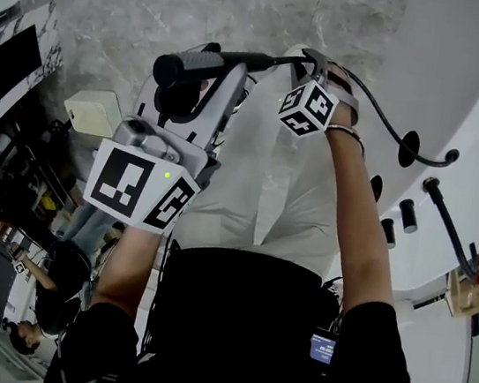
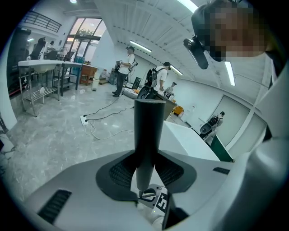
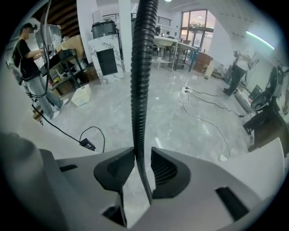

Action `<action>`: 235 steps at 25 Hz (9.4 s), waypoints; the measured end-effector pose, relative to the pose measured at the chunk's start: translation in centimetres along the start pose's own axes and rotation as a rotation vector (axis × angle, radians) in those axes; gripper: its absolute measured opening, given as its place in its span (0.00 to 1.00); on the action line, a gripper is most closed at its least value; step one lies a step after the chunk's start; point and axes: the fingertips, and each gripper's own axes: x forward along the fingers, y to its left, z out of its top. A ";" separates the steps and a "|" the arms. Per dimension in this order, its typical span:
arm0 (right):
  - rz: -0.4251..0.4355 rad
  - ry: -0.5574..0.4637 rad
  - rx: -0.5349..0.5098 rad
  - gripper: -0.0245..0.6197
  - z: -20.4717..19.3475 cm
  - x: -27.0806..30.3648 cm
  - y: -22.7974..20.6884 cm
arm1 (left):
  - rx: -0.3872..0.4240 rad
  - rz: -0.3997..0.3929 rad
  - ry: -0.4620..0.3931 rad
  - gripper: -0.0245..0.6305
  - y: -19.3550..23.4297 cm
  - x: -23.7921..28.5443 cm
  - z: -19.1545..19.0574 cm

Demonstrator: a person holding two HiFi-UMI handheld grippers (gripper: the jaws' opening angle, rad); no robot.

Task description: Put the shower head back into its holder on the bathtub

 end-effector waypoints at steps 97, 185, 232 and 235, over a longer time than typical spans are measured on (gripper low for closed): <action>-1.077 -0.625 0.710 0.14 -11.1 -76.7 -19.9 | 0.527 -0.733 -0.519 0.26 -52.3 -17.4 28.4; -0.554 -0.324 1.301 0.07 -27.1 -43.5 -6.9 | 0.694 -0.733 0.095 0.26 -50.3 7.8 -0.4; -0.524 -0.396 1.430 0.07 -30.5 -40.4 -4.9 | 0.868 -0.641 0.220 0.26 -46.8 19.2 -15.6; -0.535 -0.396 1.430 0.07 -30.7 -40.8 -4.7 | 0.872 -0.645 0.225 0.26 -47.2 19.1 -15.9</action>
